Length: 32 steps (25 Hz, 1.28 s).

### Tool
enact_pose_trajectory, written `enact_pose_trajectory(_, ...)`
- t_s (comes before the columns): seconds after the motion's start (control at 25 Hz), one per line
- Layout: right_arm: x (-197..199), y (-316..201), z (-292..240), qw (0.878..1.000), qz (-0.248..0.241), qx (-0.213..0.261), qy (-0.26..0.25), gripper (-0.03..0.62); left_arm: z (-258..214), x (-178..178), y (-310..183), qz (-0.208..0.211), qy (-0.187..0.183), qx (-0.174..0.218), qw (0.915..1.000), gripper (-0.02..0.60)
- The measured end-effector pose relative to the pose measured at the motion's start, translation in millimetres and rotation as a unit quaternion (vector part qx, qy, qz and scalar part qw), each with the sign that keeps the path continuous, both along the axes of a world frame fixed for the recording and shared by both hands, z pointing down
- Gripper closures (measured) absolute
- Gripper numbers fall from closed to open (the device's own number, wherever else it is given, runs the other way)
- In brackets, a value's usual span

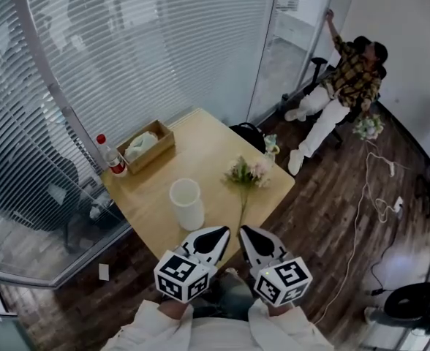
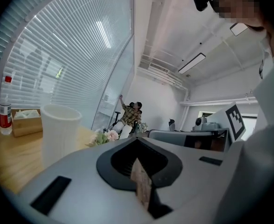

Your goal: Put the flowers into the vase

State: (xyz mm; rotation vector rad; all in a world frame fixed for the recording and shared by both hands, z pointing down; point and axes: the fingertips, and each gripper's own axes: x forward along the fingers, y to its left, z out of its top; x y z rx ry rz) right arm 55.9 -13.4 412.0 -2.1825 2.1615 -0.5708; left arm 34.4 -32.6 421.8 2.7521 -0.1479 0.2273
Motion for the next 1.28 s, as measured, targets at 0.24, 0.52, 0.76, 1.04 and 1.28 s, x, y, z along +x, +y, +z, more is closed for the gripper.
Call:
enact_pose_trajectory(0.24,29.9,-16.1,6.9,1.000,-0.019,-0.010,-0.016,0.583,1.0,29.5,-17.0,-0.018,-0.005,-0.003,0.9998,0.574)
enact_pose_trajectory(0.52,70.8,-34.7,7.8,0.998,-0.056,-0.020,-0.020,0.583,6.3,68.5,-32.5,-0.046,-0.020,-0.007,0.9987,0.574)
enact_pose_trajectory(0.76,92.3,-48.1,17.1,0.995,-0.088,-0.027,-0.025,0.583,10.9,94.9,-44.0,-0.067,-0.019,-0.015,0.9975,0.574)
enact_pose_trajectory(1.04,113.6,-50.0,28.4,0.993,-0.106,-0.034,-0.044,0.583,29.5,107.8,-35.4,-0.085,-0.047,-0.026,0.9950,0.574)
enact_pose_trajectory(1.28,111.7,-49.5,39.1,0.991,-0.112,-0.042,-0.065,0.583,28.4,108.0,-37.1,-0.085,-0.034,-0.042,0.9949,0.574)
